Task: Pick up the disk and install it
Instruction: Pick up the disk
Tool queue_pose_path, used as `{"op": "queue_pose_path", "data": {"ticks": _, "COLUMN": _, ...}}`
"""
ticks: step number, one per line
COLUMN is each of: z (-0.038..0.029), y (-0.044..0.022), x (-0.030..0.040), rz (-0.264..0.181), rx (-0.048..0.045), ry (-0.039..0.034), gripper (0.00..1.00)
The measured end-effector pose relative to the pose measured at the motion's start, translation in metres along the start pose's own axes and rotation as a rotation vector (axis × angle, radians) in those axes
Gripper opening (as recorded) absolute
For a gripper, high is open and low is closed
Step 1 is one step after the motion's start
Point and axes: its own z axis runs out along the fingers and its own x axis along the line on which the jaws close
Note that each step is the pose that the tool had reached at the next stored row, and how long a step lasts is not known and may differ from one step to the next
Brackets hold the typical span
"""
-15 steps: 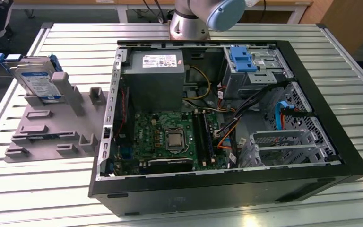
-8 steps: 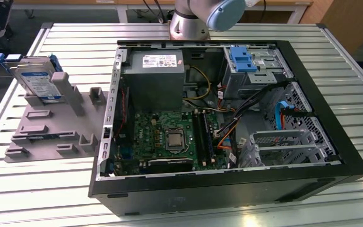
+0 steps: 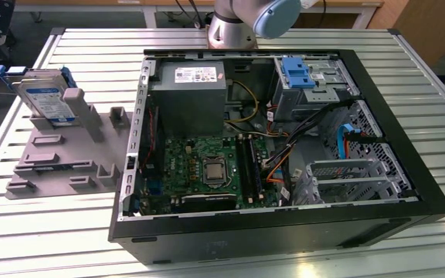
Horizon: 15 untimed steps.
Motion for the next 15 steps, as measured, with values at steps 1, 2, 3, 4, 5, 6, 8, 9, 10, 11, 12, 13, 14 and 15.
{"op": "queue_pose_path", "data": {"ticks": 1, "z": 0.0000, "y": 0.0000, "x": 0.0000, "rz": 0.000, "rx": 0.0000, "ry": 0.0000, "gripper": 0.11}}
{"op": "queue_pose_path", "data": {"ticks": 2, "z": 0.0000, "y": 0.0000, "x": 0.0000, "rz": 0.000, "rx": 0.0000, "ry": 0.0000, "gripper": 0.11}}
{"op": "queue_pose_path", "data": {"ticks": 3, "z": 0.0000, "y": 0.0000, "x": 0.0000, "rz": 0.000, "rx": 0.0000, "ry": 0.0000, "gripper": 0.11}}
{"op": "queue_pose_path", "data": {"ticks": 4, "z": 0.0000, "y": 0.0000, "x": 0.0000, "rz": 0.000, "rx": 0.0000, "ry": 0.0000, "gripper": 0.11}}
{"op": "queue_pose_path", "data": {"ticks": 5, "z": 0.0000, "y": 0.0000, "x": 0.0000, "rz": 0.000, "rx": 0.0000, "ry": 0.0000, "gripper": 0.11}}
{"op": "queue_pose_path", "data": {"ticks": 6, "z": 0.0000, "y": 0.0000, "x": 0.0000, "rz": 0.000, "rx": 0.0000, "ry": 0.0000, "gripper": 0.11}}
{"op": "queue_pose_path", "data": {"ticks": 8, "z": 0.0000, "y": 0.0000, "x": 0.0000, "rz": 0.000, "rx": 0.0000, "ry": 0.0000, "gripper": 0.11}}
{"op": "queue_pose_path", "data": {"ticks": 9, "z": 0.0000, "y": 0.0000, "x": 0.0000, "rz": 0.000, "rx": 0.0000, "ry": 0.0000, "gripper": 0.11}}
{"op": "queue_pose_path", "data": {"ticks": 10, "z": 0.0000, "y": 0.0000, "x": 0.0000, "rz": -0.001, "rx": 0.0000, "ry": 0.0000, "gripper": 0.11}}
{"op": "queue_pose_path", "data": {"ticks": 11, "z": 0.0000, "y": 0.0000, "x": 0.0000, "rz": -0.002, "rx": 0.0000, "ry": 0.0000, "gripper": 0.11}}
{"op": "queue_pose_path", "data": {"ticks": 12, "z": 0.0000, "y": 0.0000, "x": 0.0000, "rz": -0.003, "rx": 0.0000, "ry": 0.0002, "gripper": 0.11}}
{"op": "queue_pose_path", "data": {"ticks": 13, "z": 0.0000, "y": 0.0000, "x": 0.0000, "rz": -0.006, "rx": -0.0001, "ry": 0.0003, "gripper": 0.11}}
{"op": "queue_pose_path", "data": {"ticks": 14, "z": 0.0000, "y": 0.0000, "x": 0.0000, "rz": -0.011, "rx": -0.0001, "ry": 0.0005, "gripper": 0.11}}
{"op": "queue_pose_path", "data": {"ticks": 15, "z": 0.0000, "y": 0.0000, "x": 0.0000, "rz": -0.017, "rx": -0.0002, "ry": 0.0008, "gripper": 0.11}}
